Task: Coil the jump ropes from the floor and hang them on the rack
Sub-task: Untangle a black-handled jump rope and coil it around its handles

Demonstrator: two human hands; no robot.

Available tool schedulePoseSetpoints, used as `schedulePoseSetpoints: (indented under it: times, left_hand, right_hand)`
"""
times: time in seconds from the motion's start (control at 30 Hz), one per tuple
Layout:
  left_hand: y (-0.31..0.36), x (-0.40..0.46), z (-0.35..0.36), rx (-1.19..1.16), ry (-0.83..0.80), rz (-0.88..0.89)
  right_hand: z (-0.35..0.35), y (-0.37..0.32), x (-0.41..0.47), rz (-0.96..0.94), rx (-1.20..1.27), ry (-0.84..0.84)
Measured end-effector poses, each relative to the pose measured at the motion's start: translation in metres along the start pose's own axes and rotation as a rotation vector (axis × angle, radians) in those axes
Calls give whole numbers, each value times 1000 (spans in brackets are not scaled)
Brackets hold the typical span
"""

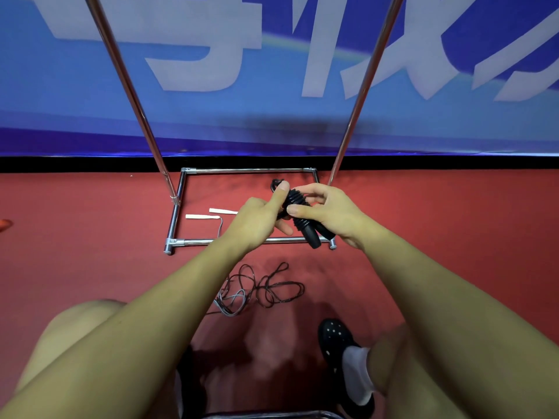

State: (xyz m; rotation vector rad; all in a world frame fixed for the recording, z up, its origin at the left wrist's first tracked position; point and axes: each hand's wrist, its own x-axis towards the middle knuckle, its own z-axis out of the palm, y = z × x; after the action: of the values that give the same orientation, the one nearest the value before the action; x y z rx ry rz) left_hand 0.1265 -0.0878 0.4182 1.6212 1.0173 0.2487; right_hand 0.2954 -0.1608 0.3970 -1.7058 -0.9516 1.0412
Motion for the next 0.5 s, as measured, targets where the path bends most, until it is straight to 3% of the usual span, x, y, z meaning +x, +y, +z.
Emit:
schedulePoseSetpoints:
  times: [0.17, 0.4, 0.5]
  left_hand:
    - [-1, -2, -3, -93, -41, 3]
    - [-2, 1, -4, -235, -143, 66]
    - [-1, 1, -5, -299, -183, 34]
  right_hand:
    - [4, -1, -2, 10, -19, -5]
    - [-4, -3, -7, 122, 252, -355]
    - [-2, -6, -11, 120, 311, -380]
